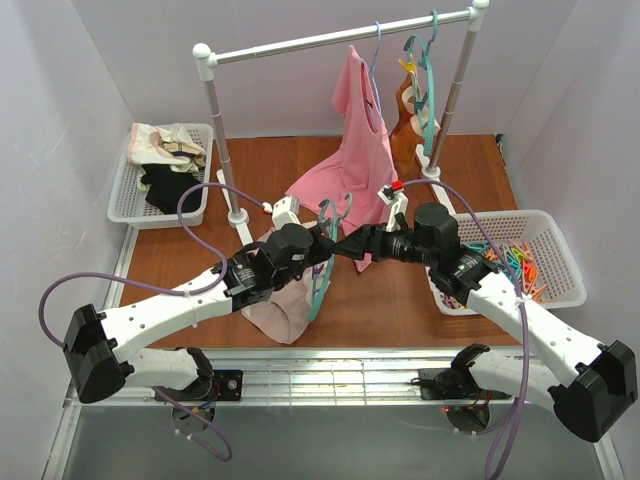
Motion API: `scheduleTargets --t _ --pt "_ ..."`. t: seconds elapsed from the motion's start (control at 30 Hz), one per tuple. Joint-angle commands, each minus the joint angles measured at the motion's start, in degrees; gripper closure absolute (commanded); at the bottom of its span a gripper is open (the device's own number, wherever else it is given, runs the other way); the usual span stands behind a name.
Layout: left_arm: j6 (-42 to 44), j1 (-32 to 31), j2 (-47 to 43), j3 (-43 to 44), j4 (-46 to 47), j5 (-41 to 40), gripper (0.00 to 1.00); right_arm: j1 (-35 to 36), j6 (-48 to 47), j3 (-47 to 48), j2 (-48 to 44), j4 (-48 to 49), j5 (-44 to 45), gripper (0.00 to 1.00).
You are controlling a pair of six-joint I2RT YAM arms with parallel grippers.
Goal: Clip the underwear to the hanger
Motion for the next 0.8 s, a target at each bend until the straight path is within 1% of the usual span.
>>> scheduleTargets --t 0.0,0.17,0.33,0.37,0.47,0.7,0.77 --pt "0.8 0.1 -1.1 1.3 6.0 -6.1 1.00 0.2 1.9 2.7 1.4 0.1 -2.3 0.18" --pt "2.9 0.1 2.0 4.1 8.5 -6.9 1.00 1.0 0.9 4.3 3.5 -0.9 -2.5 0.22" --pt "4.6 0.1 3.7 6.0 8.9 -8.7 1.00 1.7 0.0 6.0 5.3 -2.7 -2.5 0.26" --pt "4.7 0.1 3.9 6.5 9.0 -8.9 1.00 1.9 -0.4 7.3 6.0 -3.5 -1.9 0.28" --pt "5.2 0.1 4.3 6.8 9.9 -9.7 1.00 3.5 -2.2 9.4 7.5 -6.6 -0.3 0.31" --pt "5.1 0.1 3.8 6.6 10.6 -10.4 1.00 4.1 -2.4 9.9 7.9 -7.2 0.4 0.32" --pt "4.7 0.1 3.3 6.1 11.1 -10.4 1.00 4.4 -2.9 10.4 8.5 -9.0 1.4 0.35"
